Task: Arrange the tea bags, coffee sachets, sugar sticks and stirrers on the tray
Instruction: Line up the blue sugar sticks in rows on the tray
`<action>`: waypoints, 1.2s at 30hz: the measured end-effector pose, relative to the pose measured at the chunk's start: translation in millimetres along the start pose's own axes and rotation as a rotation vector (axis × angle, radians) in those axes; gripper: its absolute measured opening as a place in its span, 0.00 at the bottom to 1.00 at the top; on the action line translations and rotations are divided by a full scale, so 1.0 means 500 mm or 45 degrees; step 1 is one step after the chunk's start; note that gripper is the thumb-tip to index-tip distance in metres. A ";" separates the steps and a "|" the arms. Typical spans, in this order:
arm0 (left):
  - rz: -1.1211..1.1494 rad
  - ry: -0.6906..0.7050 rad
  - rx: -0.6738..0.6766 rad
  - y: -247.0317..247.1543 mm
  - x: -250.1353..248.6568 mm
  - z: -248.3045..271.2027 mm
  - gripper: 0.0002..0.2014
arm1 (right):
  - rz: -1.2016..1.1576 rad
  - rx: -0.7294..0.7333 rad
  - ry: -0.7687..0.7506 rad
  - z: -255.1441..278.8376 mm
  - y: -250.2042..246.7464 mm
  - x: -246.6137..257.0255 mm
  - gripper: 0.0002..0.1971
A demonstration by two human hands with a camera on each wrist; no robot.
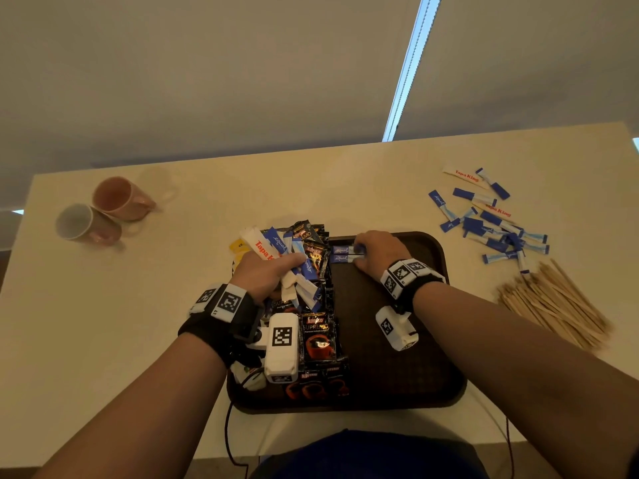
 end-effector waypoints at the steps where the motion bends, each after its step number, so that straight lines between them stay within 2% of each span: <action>1: -0.006 0.003 -0.004 0.000 0.000 0.001 0.14 | -0.065 -0.045 0.006 0.006 0.001 -0.005 0.12; 3: -0.023 0.002 -0.016 0.000 0.000 0.001 0.15 | -0.288 -0.132 0.025 0.021 -0.001 -0.014 0.14; 7: -0.011 0.001 -0.018 0.001 0.000 0.001 0.16 | -0.828 -0.159 0.180 0.052 -0.014 -0.032 0.06; 10: -0.034 0.040 -0.011 0.008 -0.008 0.009 0.15 | -1.306 -0.148 0.293 0.082 -0.024 -0.030 0.10; 17: -0.053 0.088 0.005 0.021 -0.019 0.034 0.15 | -1.691 -0.076 0.448 0.105 -0.029 -0.033 0.15; 19: -0.044 0.085 0.000 0.020 -0.016 0.037 0.13 | -1.638 -0.070 0.442 0.107 -0.028 -0.032 0.12; 21: -0.029 0.073 -0.009 0.018 -0.013 0.038 0.10 | -1.429 -0.073 0.391 0.106 -0.028 -0.027 0.09; 24: -0.012 0.055 -0.011 0.016 -0.008 0.039 0.08 | -0.711 -0.055 0.213 0.095 -0.017 -0.021 0.06; 26: -0.030 0.043 -0.027 0.014 -0.005 0.038 0.11 | -0.366 0.026 0.143 0.084 0.001 -0.014 0.05; 29: -0.069 0.029 -0.067 0.009 -0.001 0.031 0.15 | -0.130 0.065 0.074 0.069 0.027 -0.001 0.05; 32: -0.097 0.024 -0.073 0.002 0.003 0.025 0.14 | 0.069 0.045 0.015 0.056 0.031 0.012 0.07; 36: -0.060 0.010 -0.060 -0.007 0.009 0.020 0.14 | 0.068 0.029 0.012 0.036 0.028 0.015 0.11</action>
Point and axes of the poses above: each hand's wrist, its own z-axis away from the middle knuckle, its own y-axis out of the palm, x = y × z, the point moved 1 cm from there along -z, towards the middle knuckle, and after that the axes turned 10 degrees about -y, right-handed, at the moved point
